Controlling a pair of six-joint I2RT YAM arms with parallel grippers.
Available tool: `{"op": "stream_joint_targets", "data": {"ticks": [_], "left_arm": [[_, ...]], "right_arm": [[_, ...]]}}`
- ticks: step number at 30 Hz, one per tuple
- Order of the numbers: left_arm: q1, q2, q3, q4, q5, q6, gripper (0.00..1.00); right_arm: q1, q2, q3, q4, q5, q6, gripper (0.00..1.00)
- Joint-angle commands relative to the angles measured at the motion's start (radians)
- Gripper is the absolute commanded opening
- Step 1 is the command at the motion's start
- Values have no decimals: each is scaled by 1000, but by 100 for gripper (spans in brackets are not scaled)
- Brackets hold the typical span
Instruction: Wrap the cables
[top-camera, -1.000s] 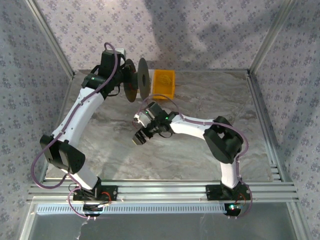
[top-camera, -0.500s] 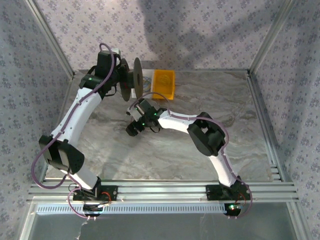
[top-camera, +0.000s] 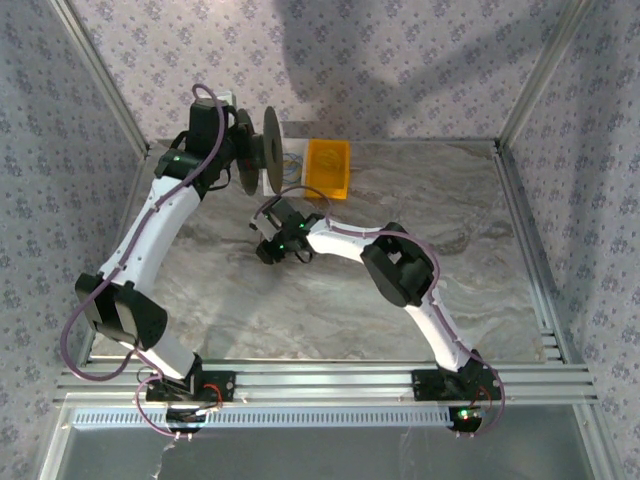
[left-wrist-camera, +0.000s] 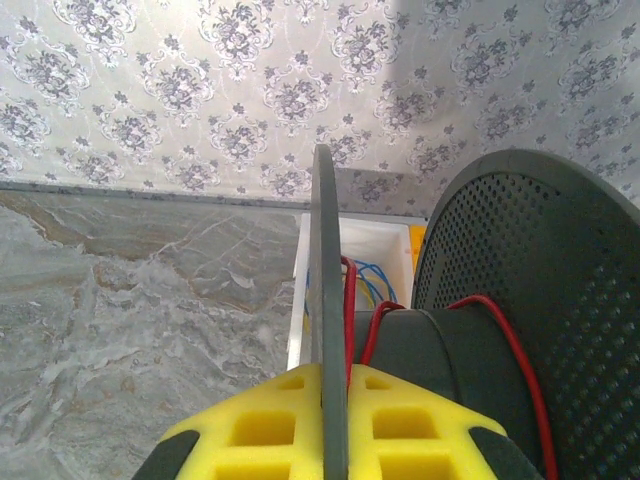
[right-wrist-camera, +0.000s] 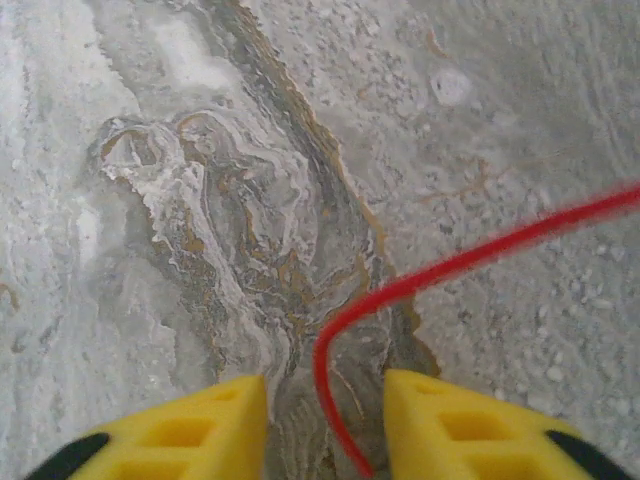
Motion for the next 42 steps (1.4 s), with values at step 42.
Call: {"op": "stream_joint_targets", "data": {"ticks": [42], "left_arm": [[-90,-11,-52,-228,117,227,0]], "right_arm": [[-413,-324,760,-489,-537,-223,0]]}}
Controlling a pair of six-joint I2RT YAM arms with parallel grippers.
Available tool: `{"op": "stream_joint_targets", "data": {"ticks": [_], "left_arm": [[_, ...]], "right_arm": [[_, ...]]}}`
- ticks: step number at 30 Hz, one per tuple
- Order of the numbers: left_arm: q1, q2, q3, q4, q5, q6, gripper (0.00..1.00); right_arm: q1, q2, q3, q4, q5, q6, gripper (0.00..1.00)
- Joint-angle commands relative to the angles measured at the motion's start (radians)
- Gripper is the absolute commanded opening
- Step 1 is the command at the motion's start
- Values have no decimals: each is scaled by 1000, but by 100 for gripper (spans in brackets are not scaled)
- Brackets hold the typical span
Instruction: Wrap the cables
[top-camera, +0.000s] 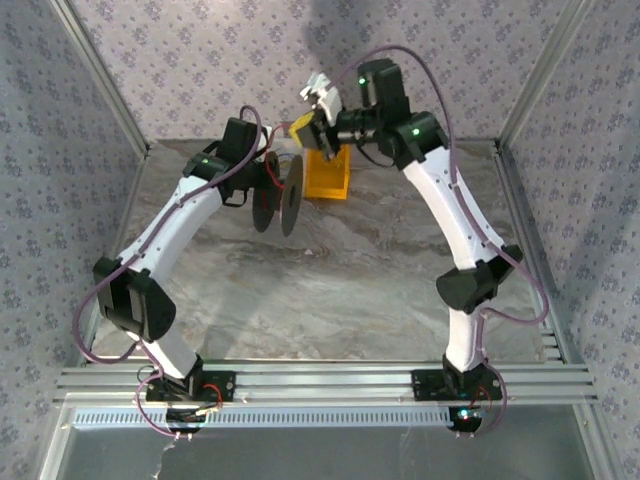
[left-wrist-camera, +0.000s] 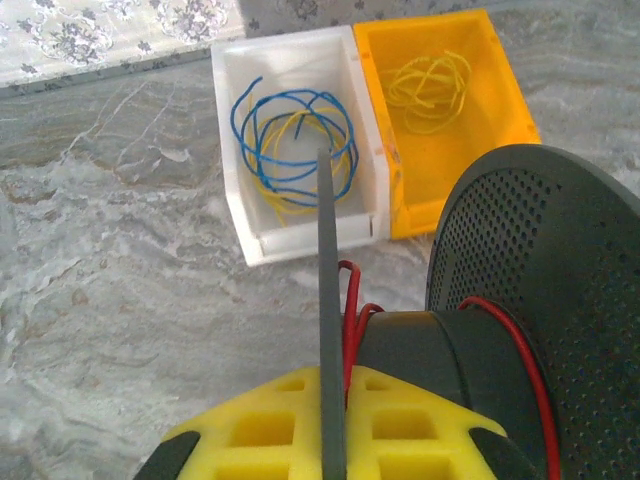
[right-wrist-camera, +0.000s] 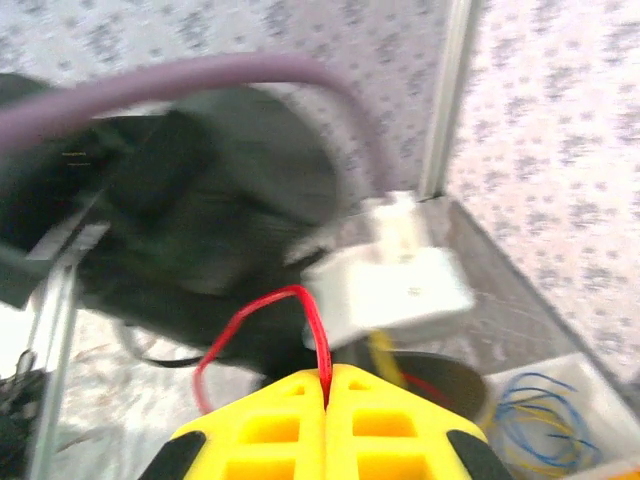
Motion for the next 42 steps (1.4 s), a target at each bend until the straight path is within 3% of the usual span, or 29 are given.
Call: {"op": "stream_joint_targets", "data": {"ticks": [1,6,12,17,20,23,26,31,36,42], "left_arm": [[4,-83,-22,-44,69,77,0],[3,-117,-32,-110,213,156,0],[10,-179,-26,-178,576,305,0],[98,-262,-25,-93,837,280,0],[201,-309,-46,83,988,150,0],[267,-324,-58,258,1057,-1,0],[299,-308,-63,395,1002,-156,0],[340,-262,-99,567,789,-384,0],[336,-215,-107,570,565,-451,0],[294,-185,-92,474,308,-403,0]], "right_arm": [[-101,70,106,28,-62,46,0],[-234,219,224,36,-74,115,0],[-311,324,191,-45,-46,46,0],[-332,255,-134,44,-22,18,0],[-325,184,-372,144,-25,30,0],[-303,98,-594,263,-22,54,0],[-271,6,-787,367,-14,94,0],[-160,-129,-976,422,69,114,0],[-13,-238,-1047,419,159,124,0],[142,-314,-1037,362,246,119,0]]}}
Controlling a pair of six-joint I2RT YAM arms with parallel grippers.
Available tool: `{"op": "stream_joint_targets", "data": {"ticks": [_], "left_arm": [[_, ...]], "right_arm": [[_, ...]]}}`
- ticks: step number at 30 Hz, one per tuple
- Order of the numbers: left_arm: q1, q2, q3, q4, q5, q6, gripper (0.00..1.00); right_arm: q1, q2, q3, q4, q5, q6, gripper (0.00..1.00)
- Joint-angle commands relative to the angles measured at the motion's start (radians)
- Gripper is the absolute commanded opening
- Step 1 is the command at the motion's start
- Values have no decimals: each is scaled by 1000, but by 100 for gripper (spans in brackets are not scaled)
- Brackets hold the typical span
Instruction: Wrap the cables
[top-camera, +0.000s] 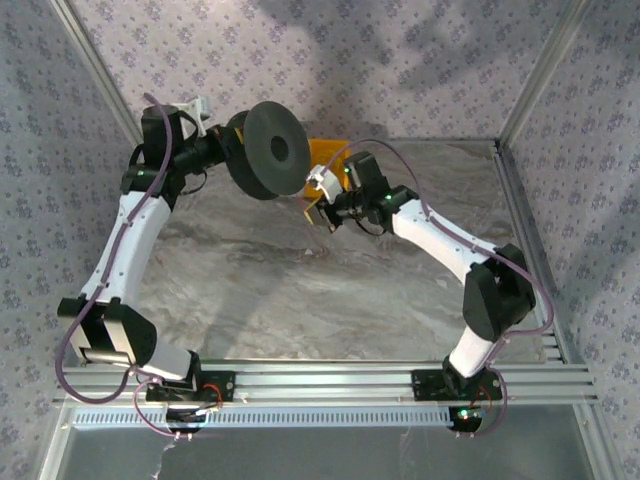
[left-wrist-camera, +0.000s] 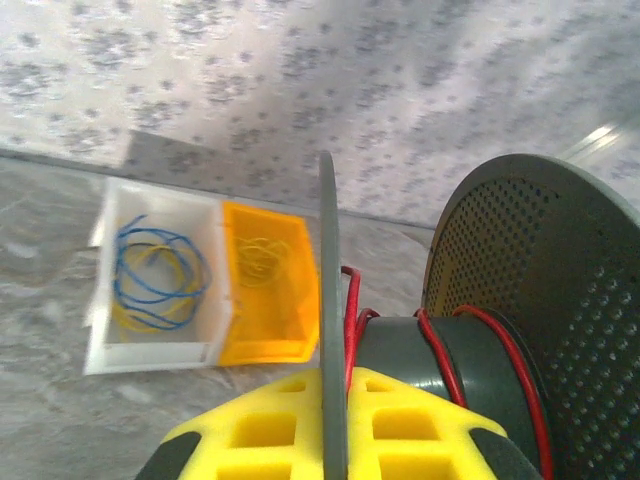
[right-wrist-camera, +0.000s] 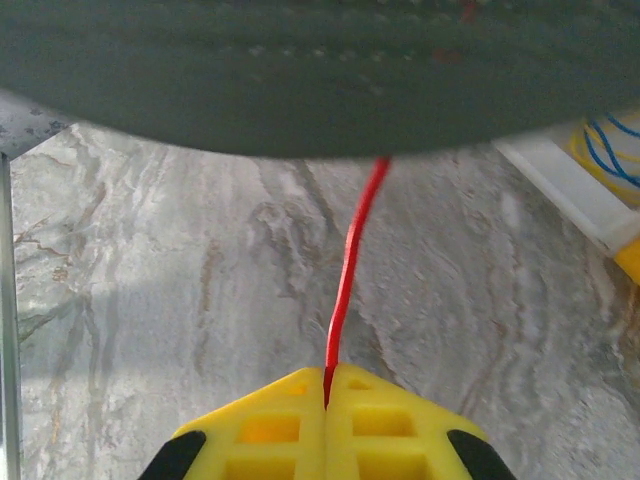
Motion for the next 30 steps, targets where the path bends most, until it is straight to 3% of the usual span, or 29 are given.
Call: {"op": "stream_joint_targets", "data": {"ticks": [1,6,16,24,30], "left_arm": [[-20,8,54,91,-248,-9,0],[-99,72,106,-13,-399,75,0],[-233,231,233,-187,-559,232,0],[-293,286,270,-246,-572,279,0],[-294,263,259,-250,-501,291,0]], "right_arm": [[67,-45,6,-113,77,-3,0],[147,-46,90,-183,99,-28,0],[203,-10,282,-322,152,-103,0],[203,42,423,-391,176,-169,0],[116,3,366,-323,105,-120,0]]}}
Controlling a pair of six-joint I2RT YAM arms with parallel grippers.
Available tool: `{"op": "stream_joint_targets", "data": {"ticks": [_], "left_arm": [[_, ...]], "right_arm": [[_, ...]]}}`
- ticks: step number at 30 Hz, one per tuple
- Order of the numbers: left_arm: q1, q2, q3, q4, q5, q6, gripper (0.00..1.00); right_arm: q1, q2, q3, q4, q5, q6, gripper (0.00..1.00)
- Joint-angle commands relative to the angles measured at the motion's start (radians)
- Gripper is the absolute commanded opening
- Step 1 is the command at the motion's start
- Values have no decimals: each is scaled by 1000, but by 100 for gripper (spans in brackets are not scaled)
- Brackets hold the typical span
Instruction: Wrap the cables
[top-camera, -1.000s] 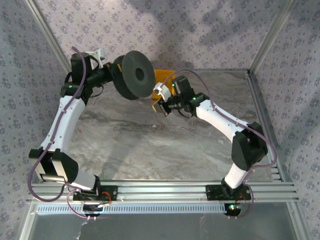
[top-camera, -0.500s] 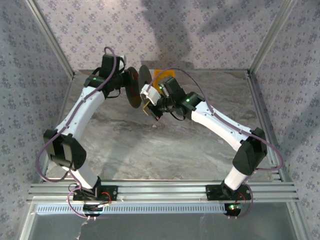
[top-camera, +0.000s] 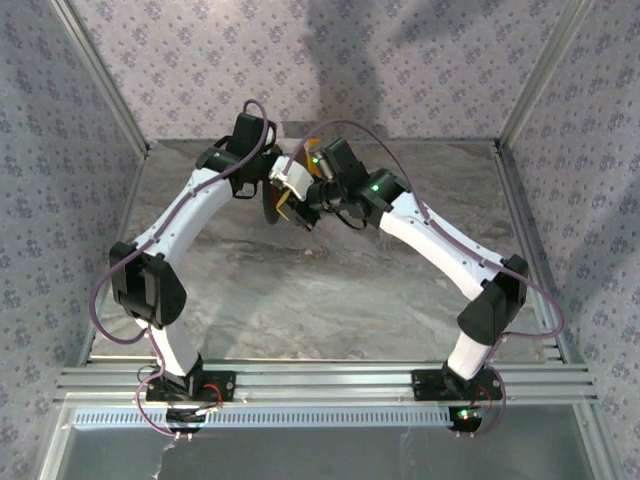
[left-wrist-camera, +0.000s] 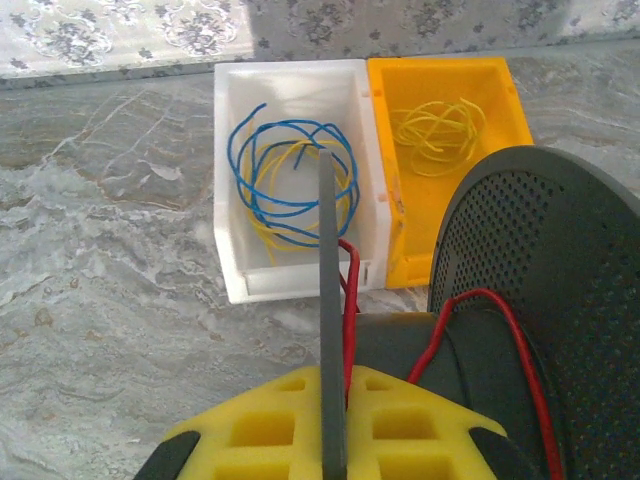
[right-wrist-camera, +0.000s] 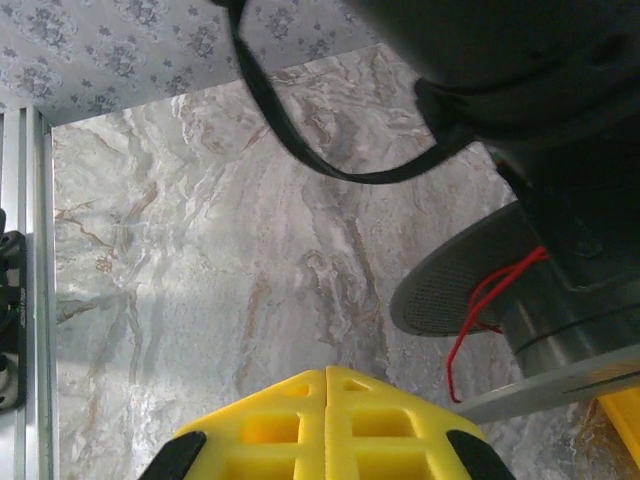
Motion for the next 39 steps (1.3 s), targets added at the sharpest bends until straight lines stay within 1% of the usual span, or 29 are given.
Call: {"op": "stream_joint_targets", "data": {"ticks": [1,2,4,5,6,7,9,10,11,12,13,17,19,20,23,26,28,30,32,34,37,39], "left_arm": [[9,-49,48,36,65,21,0],[17,-60,45,43,97,15,0],[44,-83,39,58,199,-3,0],[61,-93,36,71,259,-8,0],[79,-109,20,103,334,-16,0],[97,-123,4,131,407,-31,0],[131,-135,-14,174,545,-62,0],[147,-138,-17,183,579,-81,0],[157,-142,-23,194,609,-90,0],[167,-148,-34,212,631,-107,0],[177,-154,-48,240,655,-126,0],[213,-171,-99,346,748,-210,0],[225,-172,-121,388,769,-258,0],[226,-172,-117,375,758,-259,0],[209,-168,-74,262,636,-201,0],[178,-159,-29,155,497,-153,0],[158,-145,-3,103,424,-147,0],[141,-133,13,75,379,-146,0],[128,-120,26,56,355,-151,0],[117,-105,36,48,347,-167,0],[108,-91,41,51,344,-203,0],[104,-88,36,59,337,-234,0]], "right_arm": [[-80,-48,-55,26,-72,46,0],[-113,-69,-86,73,-103,72,0],[-201,-127,-181,156,-194,145,18],[-239,-158,-230,199,-234,182,25],[-285,-191,-283,249,-278,227,36],[-331,-218,-335,293,-317,269,49],[-403,-261,-427,364,-380,337,70],[-432,-277,-466,388,-402,364,80],[-454,-288,-501,408,-417,385,87],[-472,-300,-540,440,-442,410,98],[-486,-307,-569,462,-459,429,100],[-504,-334,-673,538,-479,476,100],[-505,-342,-699,576,-479,497,100],[-503,-345,-702,582,-475,497,100],[-479,-362,-670,541,-420,434,100],[-427,-354,-566,428,-352,326,100],[-373,-331,-483,364,-310,257,100],[-310,-305,-423,317,-266,183,100],[-237,-274,-374,291,-202,101,100],[-158,-250,-353,302,-131,18,98],[-63,-233,-378,379,-34,-53,96],[-24,-226,-404,437,13,-73,92]]}}
